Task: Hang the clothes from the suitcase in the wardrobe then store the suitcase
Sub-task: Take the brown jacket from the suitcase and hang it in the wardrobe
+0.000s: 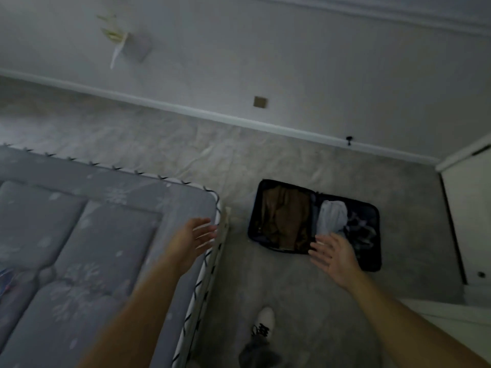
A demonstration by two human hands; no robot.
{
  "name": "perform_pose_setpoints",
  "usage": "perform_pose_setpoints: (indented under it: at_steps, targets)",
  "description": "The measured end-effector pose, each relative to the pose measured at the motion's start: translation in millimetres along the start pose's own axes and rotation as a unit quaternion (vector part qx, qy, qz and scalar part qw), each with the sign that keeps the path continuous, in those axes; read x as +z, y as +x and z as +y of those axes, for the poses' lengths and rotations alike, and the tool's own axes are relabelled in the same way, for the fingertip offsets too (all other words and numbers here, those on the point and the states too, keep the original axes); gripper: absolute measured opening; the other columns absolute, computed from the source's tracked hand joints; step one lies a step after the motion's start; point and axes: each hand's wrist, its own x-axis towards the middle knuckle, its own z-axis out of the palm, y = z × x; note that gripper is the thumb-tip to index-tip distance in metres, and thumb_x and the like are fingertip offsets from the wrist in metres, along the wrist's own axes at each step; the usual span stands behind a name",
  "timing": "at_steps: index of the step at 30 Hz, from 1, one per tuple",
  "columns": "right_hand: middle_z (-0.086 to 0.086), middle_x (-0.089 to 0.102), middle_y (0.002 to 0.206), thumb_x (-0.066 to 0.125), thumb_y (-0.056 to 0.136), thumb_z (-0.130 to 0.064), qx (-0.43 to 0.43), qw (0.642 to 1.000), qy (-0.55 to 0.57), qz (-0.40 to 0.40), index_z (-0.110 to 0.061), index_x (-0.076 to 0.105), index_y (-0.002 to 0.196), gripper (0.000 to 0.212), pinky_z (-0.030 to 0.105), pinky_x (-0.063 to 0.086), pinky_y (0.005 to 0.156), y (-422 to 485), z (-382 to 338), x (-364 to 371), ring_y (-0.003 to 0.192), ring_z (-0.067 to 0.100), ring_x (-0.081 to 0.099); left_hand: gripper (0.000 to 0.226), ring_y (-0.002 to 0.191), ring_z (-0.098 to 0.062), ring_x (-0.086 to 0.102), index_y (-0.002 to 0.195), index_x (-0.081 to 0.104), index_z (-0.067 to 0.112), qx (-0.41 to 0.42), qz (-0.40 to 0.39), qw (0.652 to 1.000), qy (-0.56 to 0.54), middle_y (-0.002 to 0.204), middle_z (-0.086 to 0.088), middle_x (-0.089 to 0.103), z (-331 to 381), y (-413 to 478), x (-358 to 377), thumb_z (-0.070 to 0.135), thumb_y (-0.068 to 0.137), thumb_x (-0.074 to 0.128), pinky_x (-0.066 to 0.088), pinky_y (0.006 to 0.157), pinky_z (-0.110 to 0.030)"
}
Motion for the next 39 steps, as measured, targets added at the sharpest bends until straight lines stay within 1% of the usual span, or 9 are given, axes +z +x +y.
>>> perform_pose_setpoints:
  at_steps: [3,8,10,13,18,24,30,35,39]
  targets:
    - [0.019,0.063,0.131,0.046,0.103,-0.050,-0.012,0.999,0.024,0.020,-0.006,0.061,0.131,0.055,0.055,0.044,0.110,9,-30,-36,0.120,0.039,0.060,0.033,0.098,-0.027,0.067,0.124,0.062,0.006,-0.010,-0.022,0.999,0.028,0.115,-0.015,0.069,1,16,51,0.027,0.106,0.043,0.052,0.090,-0.038]
    - [0.019,0.065,0.128,0.047,0.102,-0.053,-0.009,0.999,0.030,0.034,-0.008,0.063,0.130,0.055,0.050,0.051,0.097,29,-56,-67,0.117,0.038,0.061,0.028,0.093,-0.026,0.066,0.115,0.064,0.008,-0.037,-0.019,0.997,0.069,0.103,-0.011,0.070,-4,50,100,0.024,0.107,0.041,0.048,0.100,-0.044]
    - [0.019,0.064,0.129,0.049,0.100,-0.054,-0.001,0.998,0.038,0.047,-0.009,0.064,0.128,0.055,0.048,0.053,0.093,45,-59,-75,0.117,0.038,0.062,0.028,0.093,-0.025,0.065,0.112,0.064,0.009,-0.054,-0.014,0.995,0.078,0.101,-0.010,0.070,-5,70,112,0.024,0.107,0.041,0.049,0.095,-0.040]
    - [0.019,0.064,0.129,0.051,0.099,-0.054,0.015,0.997,0.048,0.064,-0.009,0.064,0.127,0.055,0.050,0.051,0.098,67,-62,-77,0.117,0.037,0.062,0.030,0.096,-0.026,0.066,0.116,0.064,0.008,-0.073,-0.014,0.992,0.098,0.108,-0.012,0.071,-3,105,123,0.024,0.107,0.040,0.051,0.087,-0.038]
    - [0.032,0.061,0.129,0.053,0.102,-0.039,0.046,0.994,0.028,0.099,-0.005,0.064,0.127,0.044,0.043,0.051,0.080,98,-68,-73,0.094,0.034,0.064,0.034,0.090,-0.028,0.066,0.126,0.061,0.003,-0.115,-0.002,0.987,0.108,0.115,-0.019,0.068,1,169,139,0.023,0.108,0.040,0.051,0.075,-0.036]
    - [0.021,0.065,0.123,0.056,0.101,-0.036,0.092,0.983,0.015,0.161,-0.001,0.065,0.127,0.044,0.038,0.051,0.072,162,-83,-76,0.095,0.033,0.063,0.037,0.082,-0.027,0.067,0.123,0.064,-0.003,-0.119,0.014,0.979,0.168,0.094,-0.014,0.073,9,261,159,0.021,0.108,0.041,0.051,0.073,-0.036]
    - [0.016,0.068,0.105,0.057,0.100,-0.031,0.115,0.980,0.003,0.162,-0.003,0.065,0.122,0.037,0.041,0.054,0.076,240,-97,-64,0.092,0.032,0.065,0.035,0.090,-0.028,0.067,0.124,0.063,0.001,-0.131,0.043,0.976,0.171,0.106,-0.017,0.070,-12,348,163,0.023,0.109,0.040,0.053,0.077,-0.037]
    - [0.016,0.069,0.117,0.052,0.102,-0.042,0.113,0.985,-0.022,0.128,-0.010,0.066,0.124,0.041,0.052,0.051,0.101,342,-100,-56,0.103,0.033,0.067,0.037,0.091,-0.026,0.069,0.125,0.064,0.001,-0.162,0.078,0.966,0.185,0.100,-0.011,0.073,-54,425,163,0.025,0.107,0.043,0.053,0.076,-0.036]
    - [0.012,0.068,0.121,0.051,0.102,-0.048,0.131,0.984,-0.055,0.107,-0.015,0.063,0.128,0.044,0.046,0.054,0.095,435,-77,-62,0.111,0.030,0.065,0.032,0.104,-0.030,0.065,0.124,0.061,0.003,-0.178,0.067,0.964,0.185,0.103,-0.010,0.070,-104,495,172,0.022,0.108,0.041,0.050,0.095,-0.042]
